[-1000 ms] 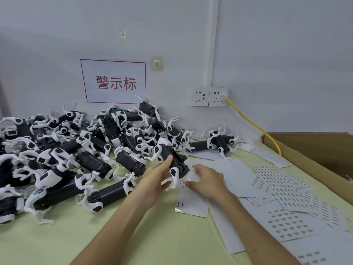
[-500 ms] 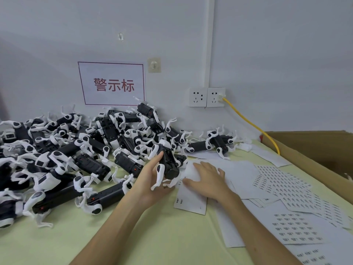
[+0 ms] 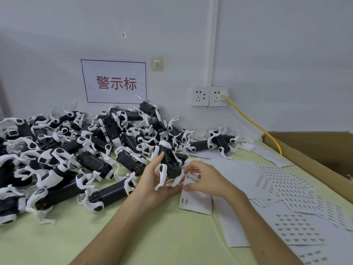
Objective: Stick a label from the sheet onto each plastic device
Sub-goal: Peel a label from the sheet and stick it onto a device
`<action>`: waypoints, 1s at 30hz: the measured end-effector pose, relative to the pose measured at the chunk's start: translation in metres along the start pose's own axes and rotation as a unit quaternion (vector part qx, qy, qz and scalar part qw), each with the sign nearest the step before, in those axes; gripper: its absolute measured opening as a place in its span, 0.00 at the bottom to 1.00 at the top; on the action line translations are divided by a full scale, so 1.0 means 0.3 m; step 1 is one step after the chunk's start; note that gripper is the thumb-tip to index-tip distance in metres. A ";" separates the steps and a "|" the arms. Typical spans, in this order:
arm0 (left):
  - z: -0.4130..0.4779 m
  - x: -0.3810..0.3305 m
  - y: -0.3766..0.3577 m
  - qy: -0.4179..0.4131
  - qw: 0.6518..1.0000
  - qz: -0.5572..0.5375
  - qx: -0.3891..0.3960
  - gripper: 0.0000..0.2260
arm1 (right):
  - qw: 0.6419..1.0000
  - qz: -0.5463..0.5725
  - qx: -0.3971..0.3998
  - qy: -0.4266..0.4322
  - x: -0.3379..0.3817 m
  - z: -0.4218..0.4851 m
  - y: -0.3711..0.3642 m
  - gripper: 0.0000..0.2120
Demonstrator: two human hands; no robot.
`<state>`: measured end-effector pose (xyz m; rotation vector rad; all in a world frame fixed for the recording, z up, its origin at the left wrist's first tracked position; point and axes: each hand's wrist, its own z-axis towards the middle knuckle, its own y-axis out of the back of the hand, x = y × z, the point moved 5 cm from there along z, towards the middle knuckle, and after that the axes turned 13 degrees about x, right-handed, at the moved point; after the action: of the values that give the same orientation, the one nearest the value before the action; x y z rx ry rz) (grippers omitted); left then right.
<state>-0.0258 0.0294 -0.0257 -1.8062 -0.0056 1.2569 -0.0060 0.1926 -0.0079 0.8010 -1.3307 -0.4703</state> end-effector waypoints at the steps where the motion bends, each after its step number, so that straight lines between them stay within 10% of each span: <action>1: 0.002 0.001 0.001 -0.001 1.000 0.001 0.001 0.32 | 1.000 -0.001 -0.009 0.003 -0.003 -0.001 0.006 0.16; 30: -0.012 0.007 -0.034 -0.016 0.994 0.103 0.025 0.22 | 0.995 -0.061 -0.075 -0.024 -0.024 0.012 0.010 0.06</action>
<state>-0.0174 0.0340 -0.0202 -1.7781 0.1969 1.4166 -0.0114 0.1989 -0.0103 0.7515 -1.2785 -0.6817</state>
